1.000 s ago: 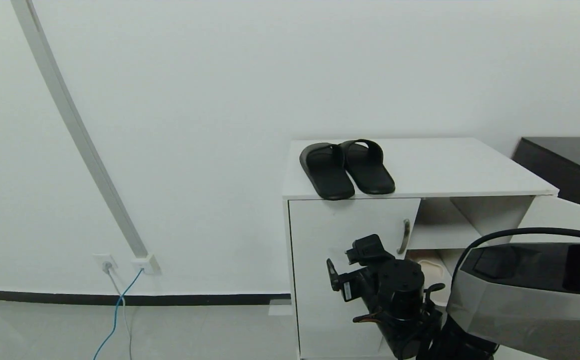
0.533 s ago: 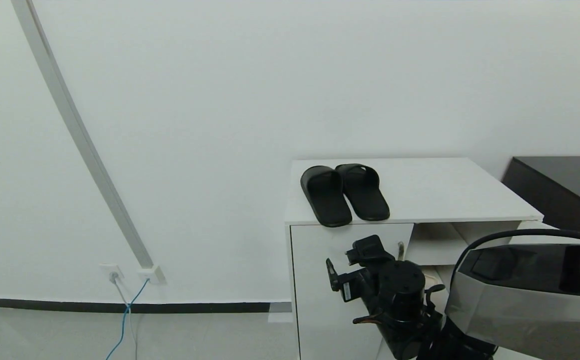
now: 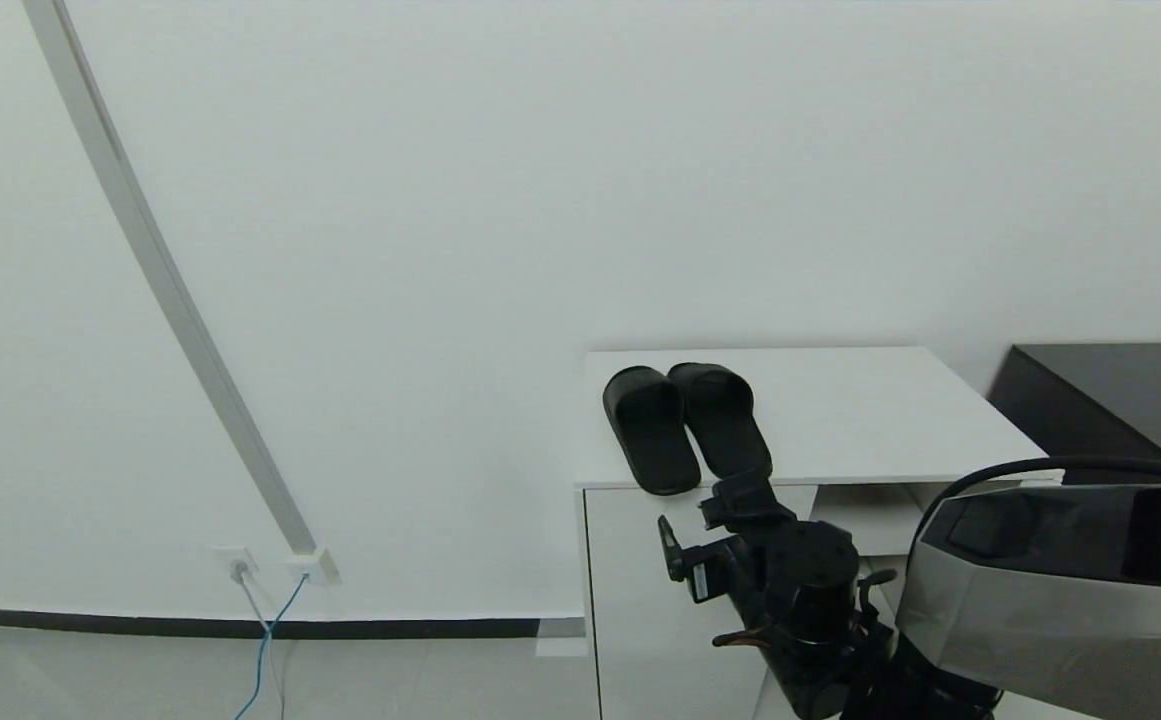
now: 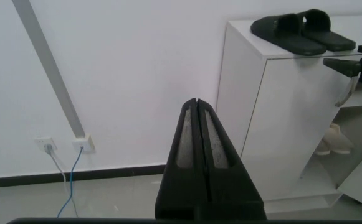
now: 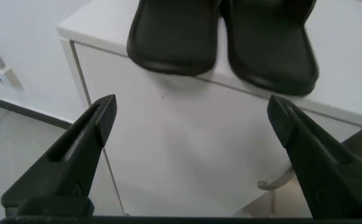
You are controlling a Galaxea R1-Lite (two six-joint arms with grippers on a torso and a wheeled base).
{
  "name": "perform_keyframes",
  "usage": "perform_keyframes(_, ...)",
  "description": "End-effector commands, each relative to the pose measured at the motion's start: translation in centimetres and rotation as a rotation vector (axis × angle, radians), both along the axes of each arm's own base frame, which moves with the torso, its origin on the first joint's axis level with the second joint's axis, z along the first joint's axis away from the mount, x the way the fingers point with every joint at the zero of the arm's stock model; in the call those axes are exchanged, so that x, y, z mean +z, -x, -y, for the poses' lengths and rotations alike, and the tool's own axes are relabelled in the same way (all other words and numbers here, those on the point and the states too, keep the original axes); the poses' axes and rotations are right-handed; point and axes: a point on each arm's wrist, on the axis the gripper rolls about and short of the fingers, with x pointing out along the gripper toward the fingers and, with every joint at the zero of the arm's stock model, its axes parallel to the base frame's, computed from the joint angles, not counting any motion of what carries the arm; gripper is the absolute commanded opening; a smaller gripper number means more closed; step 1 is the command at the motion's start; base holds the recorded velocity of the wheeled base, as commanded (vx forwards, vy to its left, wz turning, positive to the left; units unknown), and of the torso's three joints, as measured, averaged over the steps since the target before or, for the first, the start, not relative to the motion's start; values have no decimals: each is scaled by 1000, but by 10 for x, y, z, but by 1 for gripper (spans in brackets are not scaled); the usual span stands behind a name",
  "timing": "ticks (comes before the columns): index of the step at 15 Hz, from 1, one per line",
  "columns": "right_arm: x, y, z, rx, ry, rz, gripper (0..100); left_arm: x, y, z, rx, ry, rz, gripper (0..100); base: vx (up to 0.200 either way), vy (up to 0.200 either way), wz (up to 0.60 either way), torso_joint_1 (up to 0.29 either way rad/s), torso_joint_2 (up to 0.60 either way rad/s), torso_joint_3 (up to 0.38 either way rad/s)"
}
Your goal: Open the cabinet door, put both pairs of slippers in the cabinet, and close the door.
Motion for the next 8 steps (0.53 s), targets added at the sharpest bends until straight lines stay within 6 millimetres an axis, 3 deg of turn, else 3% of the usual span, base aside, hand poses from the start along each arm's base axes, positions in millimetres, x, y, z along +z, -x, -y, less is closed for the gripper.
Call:
perform_keyframes(1,2,0,2,-2,-3,4,100,0,0,0,0,0,-1,0,0,0,0,173,-383,-198)
perform_keyframes(6,1,-4,4,21,-17,21,100,0,0,0,0,0,-1,0,0,0,0,163,-360,-196)
perform_keyframes(8,18,-17,2,4,-37,44,100,0,0,0,0,0,-1,0,0,0,0,158,-352,-193)
